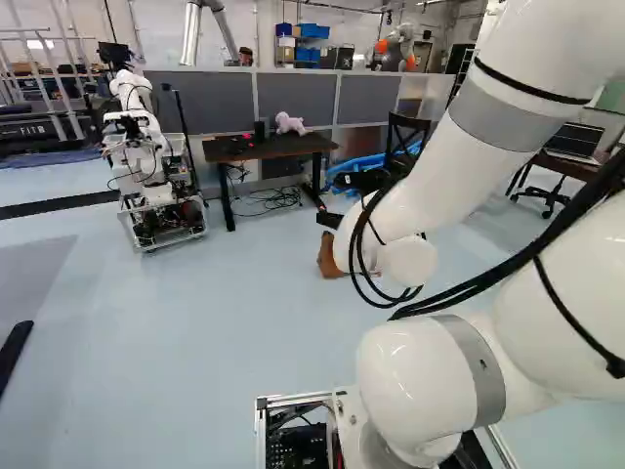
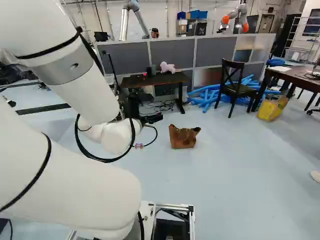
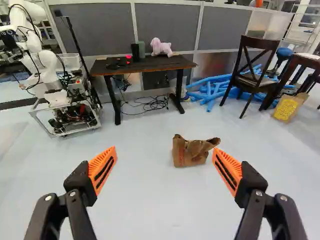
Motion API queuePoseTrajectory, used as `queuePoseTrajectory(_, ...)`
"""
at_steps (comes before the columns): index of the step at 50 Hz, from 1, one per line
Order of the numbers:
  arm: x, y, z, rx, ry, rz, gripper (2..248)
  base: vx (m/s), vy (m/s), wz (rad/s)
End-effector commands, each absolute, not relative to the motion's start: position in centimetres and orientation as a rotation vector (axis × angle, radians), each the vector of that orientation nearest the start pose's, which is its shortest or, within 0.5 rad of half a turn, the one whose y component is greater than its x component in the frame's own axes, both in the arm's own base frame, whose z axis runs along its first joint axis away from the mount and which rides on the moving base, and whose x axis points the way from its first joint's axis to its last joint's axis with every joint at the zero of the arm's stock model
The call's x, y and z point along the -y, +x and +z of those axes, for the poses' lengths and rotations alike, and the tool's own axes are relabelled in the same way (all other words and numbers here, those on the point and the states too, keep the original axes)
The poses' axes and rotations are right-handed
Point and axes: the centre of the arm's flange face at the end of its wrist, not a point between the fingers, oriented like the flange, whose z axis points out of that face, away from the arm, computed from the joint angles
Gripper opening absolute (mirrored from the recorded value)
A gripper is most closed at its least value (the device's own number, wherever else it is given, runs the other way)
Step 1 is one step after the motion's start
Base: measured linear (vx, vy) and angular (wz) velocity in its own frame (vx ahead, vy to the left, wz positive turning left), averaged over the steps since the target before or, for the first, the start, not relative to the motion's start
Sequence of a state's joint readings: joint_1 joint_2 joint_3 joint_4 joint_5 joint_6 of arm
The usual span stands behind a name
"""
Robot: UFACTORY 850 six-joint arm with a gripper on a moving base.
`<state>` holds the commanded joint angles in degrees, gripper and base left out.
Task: Pick up the bag on the ground and place it on the table
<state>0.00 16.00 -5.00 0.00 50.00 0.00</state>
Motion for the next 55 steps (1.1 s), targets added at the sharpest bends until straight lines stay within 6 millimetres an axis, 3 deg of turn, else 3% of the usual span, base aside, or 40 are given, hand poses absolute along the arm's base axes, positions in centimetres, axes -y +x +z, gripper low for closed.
queuePoseTrajectory(16, 0.0, 27.03, 36.56, 0.0, -2.558, -1.824, 247, 0.123, -0.009, -0.023)
queuePoseTrajectory(55, 0.0, 27.03, 36.56, 0.0, -2.558, -1.824, 247, 0.15, -0.065, -0.249)
